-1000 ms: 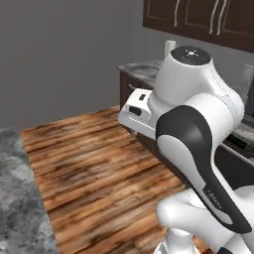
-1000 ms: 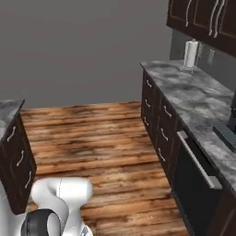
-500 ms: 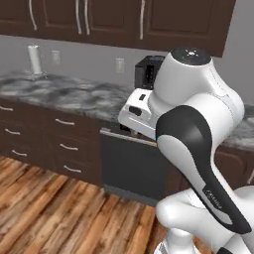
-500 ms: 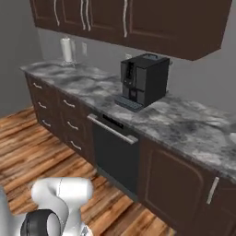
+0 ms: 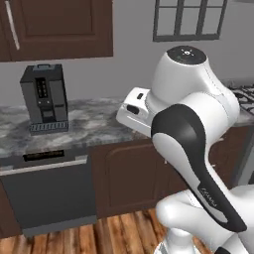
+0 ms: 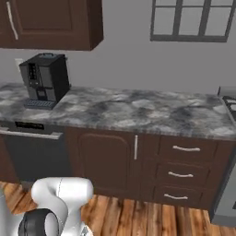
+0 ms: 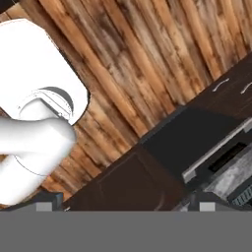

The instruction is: Move the cutting board and knife to the sink. Then move spray from the cabinet to the counter.

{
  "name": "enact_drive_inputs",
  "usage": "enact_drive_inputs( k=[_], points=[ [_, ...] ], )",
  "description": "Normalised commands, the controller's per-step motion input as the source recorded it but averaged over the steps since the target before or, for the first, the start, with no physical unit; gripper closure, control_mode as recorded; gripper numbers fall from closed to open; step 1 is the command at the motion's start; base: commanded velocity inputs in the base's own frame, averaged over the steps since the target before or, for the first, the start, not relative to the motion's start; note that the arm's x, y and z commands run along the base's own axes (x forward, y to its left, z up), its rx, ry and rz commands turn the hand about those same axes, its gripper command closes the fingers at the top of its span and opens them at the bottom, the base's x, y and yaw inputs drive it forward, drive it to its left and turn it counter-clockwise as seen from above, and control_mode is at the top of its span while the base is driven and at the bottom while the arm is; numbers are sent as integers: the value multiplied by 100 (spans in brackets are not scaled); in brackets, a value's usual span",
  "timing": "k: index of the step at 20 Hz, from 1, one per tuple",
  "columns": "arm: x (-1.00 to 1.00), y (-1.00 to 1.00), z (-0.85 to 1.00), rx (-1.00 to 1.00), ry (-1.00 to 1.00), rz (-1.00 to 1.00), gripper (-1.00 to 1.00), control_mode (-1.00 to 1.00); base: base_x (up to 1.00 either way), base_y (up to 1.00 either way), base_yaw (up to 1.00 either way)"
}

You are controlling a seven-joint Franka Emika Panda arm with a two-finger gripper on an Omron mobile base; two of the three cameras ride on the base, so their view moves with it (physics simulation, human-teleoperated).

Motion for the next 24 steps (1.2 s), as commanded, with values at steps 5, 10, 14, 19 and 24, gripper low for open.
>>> enact_drive_inputs(
  k=[5, 10, 14, 19, 24],
  points=[
    [0, 0, 0, 0, 0, 0, -100, 100, -13, -71, -19],
    [0, 0, 0, 0, 0, 0, -100, 100, -1, -99, 4],
    [0, 0, 0, 0, 0, 0, -100, 100, 0, -100, 6],
    [0, 0, 0, 0, 0, 0, -100, 100, -4, -100, 0],
    [0, 0, 0, 0, 0, 0, -100, 100, 0, -100, -1]
  ],
)
